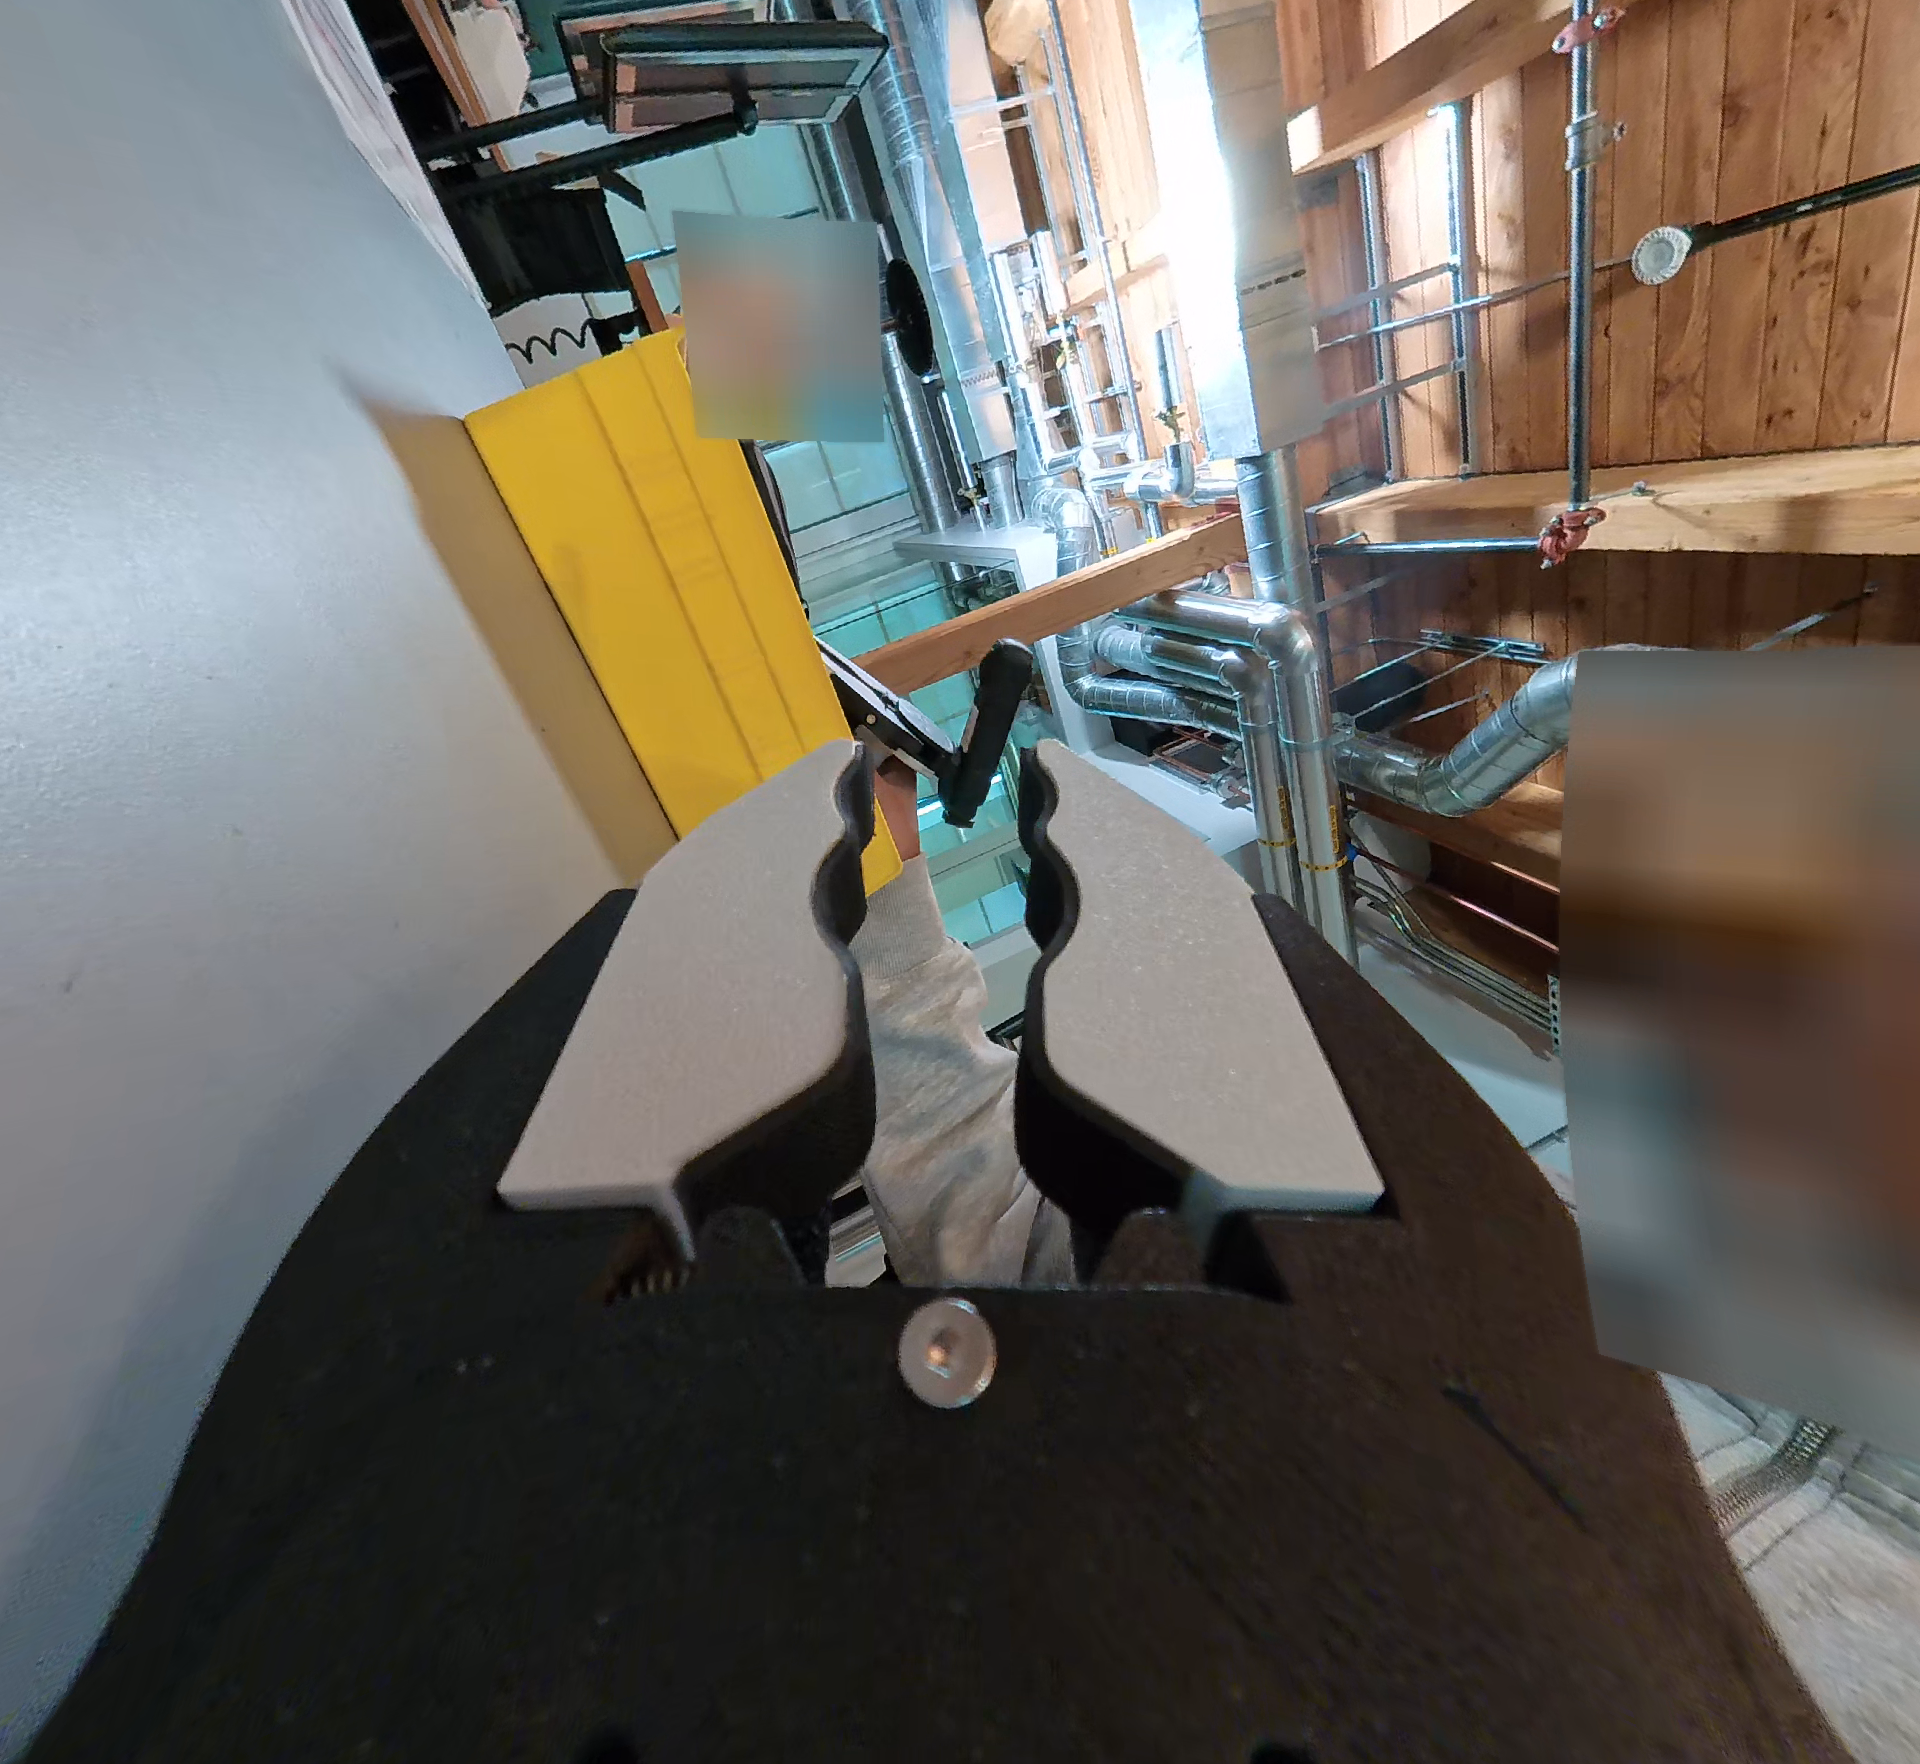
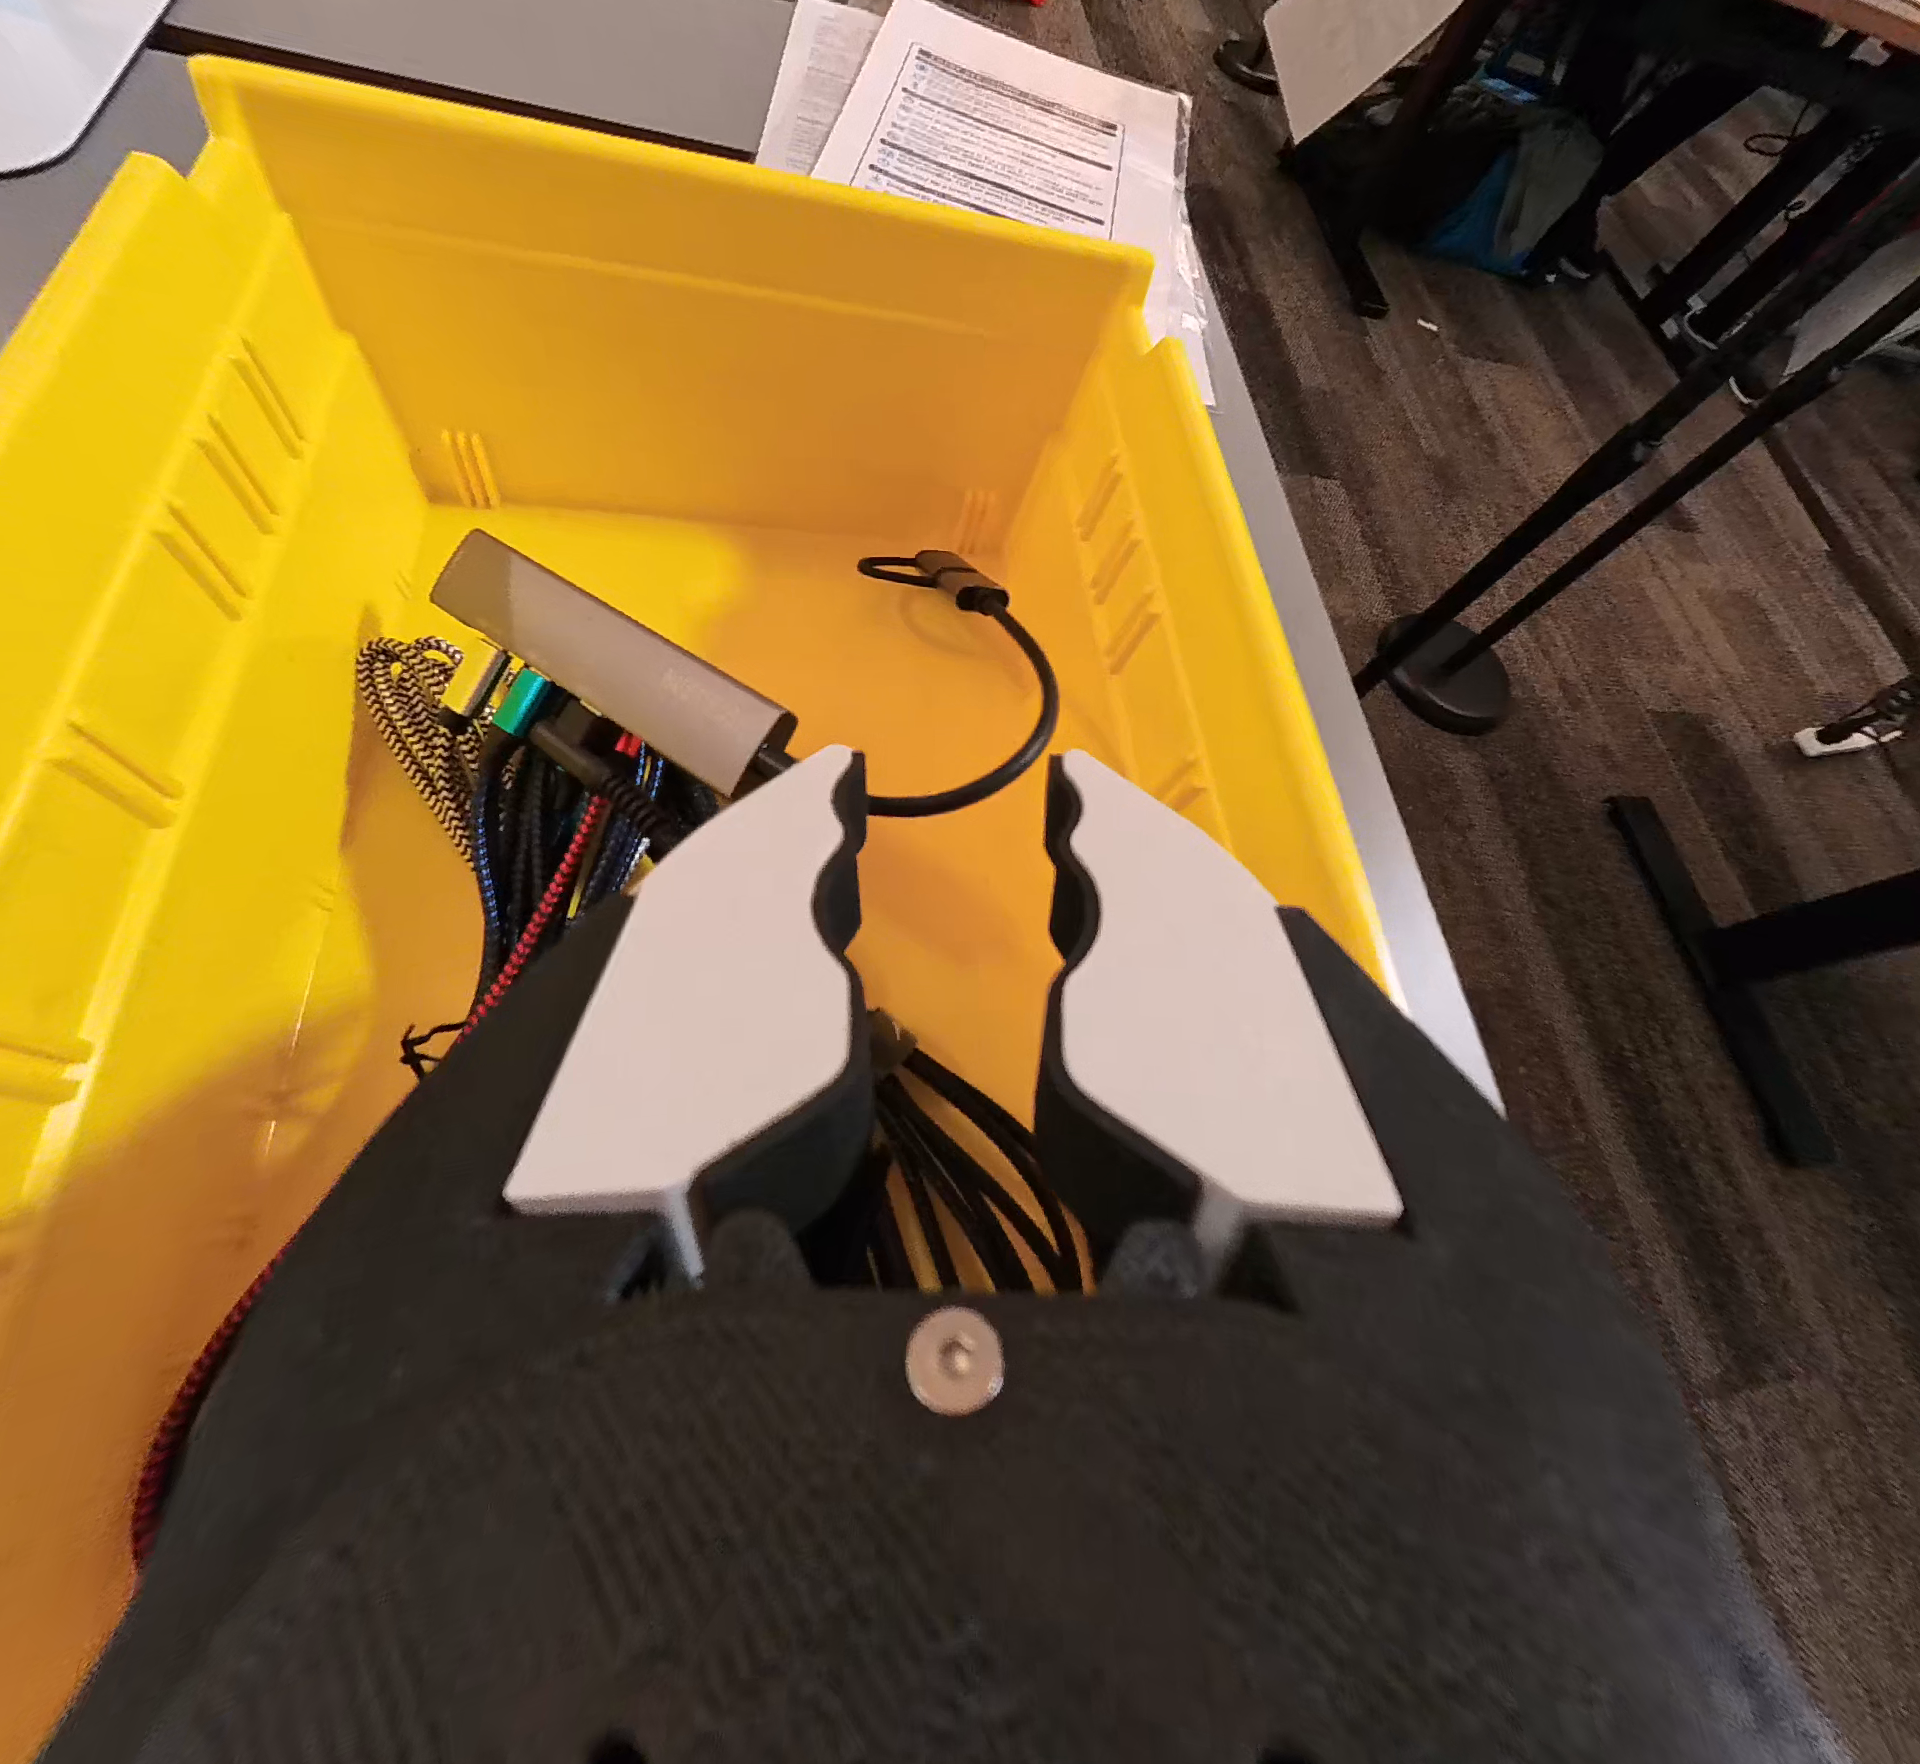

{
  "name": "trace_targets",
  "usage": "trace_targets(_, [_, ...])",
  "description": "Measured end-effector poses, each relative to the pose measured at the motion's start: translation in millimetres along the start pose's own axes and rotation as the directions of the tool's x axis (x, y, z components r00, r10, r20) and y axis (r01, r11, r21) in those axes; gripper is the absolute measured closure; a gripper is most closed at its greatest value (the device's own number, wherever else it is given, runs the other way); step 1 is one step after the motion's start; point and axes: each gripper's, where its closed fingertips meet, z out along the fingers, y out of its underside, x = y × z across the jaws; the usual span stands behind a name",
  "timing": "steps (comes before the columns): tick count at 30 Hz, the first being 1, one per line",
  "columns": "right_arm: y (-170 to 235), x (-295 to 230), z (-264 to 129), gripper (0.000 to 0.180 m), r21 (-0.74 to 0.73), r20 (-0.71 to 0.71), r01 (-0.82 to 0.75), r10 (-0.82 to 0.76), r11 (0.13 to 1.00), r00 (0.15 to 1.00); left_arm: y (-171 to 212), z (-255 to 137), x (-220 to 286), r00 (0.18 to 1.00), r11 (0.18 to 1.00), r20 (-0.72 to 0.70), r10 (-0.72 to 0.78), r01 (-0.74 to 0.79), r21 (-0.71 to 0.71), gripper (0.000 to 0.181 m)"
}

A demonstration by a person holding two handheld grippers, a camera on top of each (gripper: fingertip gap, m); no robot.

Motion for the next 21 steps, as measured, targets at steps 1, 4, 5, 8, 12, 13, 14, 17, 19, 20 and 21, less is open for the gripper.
trace_targets(1, [0.6, -0.9, 1.5, 0.146, -0.010, 0.003, 0.006, -0.006, 1.000, 1.000, 0.0, 0.1, -0.3, 1.000, 1.000, 0.000, -0.001, 0.001, 0.000, 0.153])
trace_targets(4, [-0.4, -6.0, 8.2, 0.140, -0.038, 0.043, -0.002, 0.003, 0.999, 0.999, 0.6, 0.6, -1.7, 1.000, 1.000, 0.002, -0.004, 0.004, -0.002, 0.153])
trace_targets(5, [-0.8, -7.6, 10.6, 0.138, -0.047, 0.060, -0.018, 0.021, 0.999, 0.998, 1.1, 0.7, -2.2, 1.000, 1.000, 0.003, -0.005, 0.005, -0.003, 0.153])
trace_targets(8, [-1.0, -9.7, 16.6, 0.133, -0.073, 0.086, -0.058, 0.064, 0.996, 0.994, 1.9, 1.2, -2.6, 1.000, 1.000, 0.004, -0.006, 0.006, -0.006, 0.153])
trace_targets(12, [-2.8, -12.2, 21.0, 0.134, -0.079, 0.092, -0.055, 0.062, 0.995, 0.994, 0.9, 0.4, -2.5, 1.000, 1.000, 0.006, -0.002, 0.003, -0.003, 0.153])
trace_targets(13, [-2.6, -12.9, 21.8, 0.134, -0.082, 0.091, -0.052, 0.059, 0.995, 0.994, 0.7, 0.3, -2.5, 1.000, 1.000, 0.006, -0.003, 0.003, -0.001, 0.153])
trace_targets(14, [-3.0, -13.0, 22.1, 0.133, -0.080, 0.087, -0.048, 0.055, 0.996, 0.995, 0.5, 0.1, -2.5, 1.000, 1.000, 0.005, -0.004, 0.004, 0.000, 0.153])
trace_targets(17, [-5.4, -6.0, 17.6, 0.129, -0.061, 0.044, -0.034, 0.036, 0.998, 0.998, 0.8, 0.4, -1.9, 1.000, 1.000, 0.002, -0.005, 0.005, -0.001, 0.153])
trace_targets(19, [-5.8, 0.2, 12.3, 0.128, -0.053, 0.022, -0.042, 0.044, 0.998, 0.999, 1.1, 0.6, -1.1, 1.000, 1.000, 0.000, -0.005, 0.005, -0.002, 0.153])
trace_targets(20, [-5.5, 2.8, 9.8, 0.128, -0.050, 0.017, -0.059, 0.060, 0.997, 0.998, 1.1, 0.7, -1.1, 1.000, 1.000, -0.001, -0.005, 0.005, -0.003, 0.153])
trace_targets(21, [-4.8, 4.1, 8.0, 0.128, -0.048, 0.022, -0.083, 0.084, 0.995, 0.996, 1.1, 0.7, -1.2, 1.000, 1.000, 0.000, -0.005, 0.005, -0.002, 0.153])
